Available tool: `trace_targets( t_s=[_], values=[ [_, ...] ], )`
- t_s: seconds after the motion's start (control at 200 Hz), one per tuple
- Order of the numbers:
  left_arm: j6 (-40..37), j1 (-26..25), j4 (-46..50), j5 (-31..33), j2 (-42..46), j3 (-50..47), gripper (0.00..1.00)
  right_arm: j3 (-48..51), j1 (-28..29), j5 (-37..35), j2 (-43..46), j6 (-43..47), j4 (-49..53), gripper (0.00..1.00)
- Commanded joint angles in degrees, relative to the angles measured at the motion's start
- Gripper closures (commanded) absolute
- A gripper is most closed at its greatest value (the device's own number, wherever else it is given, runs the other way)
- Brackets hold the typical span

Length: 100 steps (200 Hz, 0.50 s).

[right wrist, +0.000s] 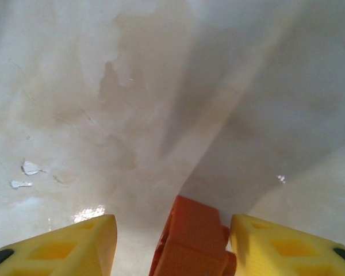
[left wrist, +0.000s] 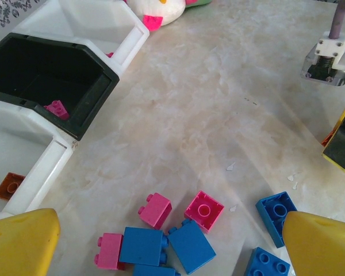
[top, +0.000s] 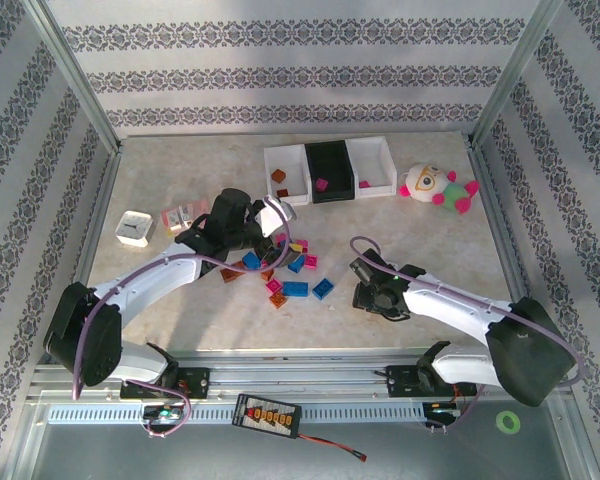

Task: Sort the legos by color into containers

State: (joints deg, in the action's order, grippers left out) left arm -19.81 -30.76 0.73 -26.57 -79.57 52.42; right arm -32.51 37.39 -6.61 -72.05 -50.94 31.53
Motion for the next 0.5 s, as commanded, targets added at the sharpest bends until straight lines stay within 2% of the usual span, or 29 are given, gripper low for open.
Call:
trace_targets(
  t_s=[0.0,0.27,0.495],
  values=[
    [-1.58,-0.42,-2.33,-0.53,1.79,-1.14,0.01,-1.16,0.67,-1.47,-1.11,-0.21,-0.24,0.52],
    [-0.55,-0.36,-3.80,-0.15,2.81,-2.89,0.01,-2.47,0.53,-2.02,-1.12,0.53,0.02,0.74],
    [1.10,-0.42,-3.79,4.17,5.65,-6.05,0.01,-7.91,0.35,-2.89,-1.05,5.29,0.06,0.81]
  ],
)
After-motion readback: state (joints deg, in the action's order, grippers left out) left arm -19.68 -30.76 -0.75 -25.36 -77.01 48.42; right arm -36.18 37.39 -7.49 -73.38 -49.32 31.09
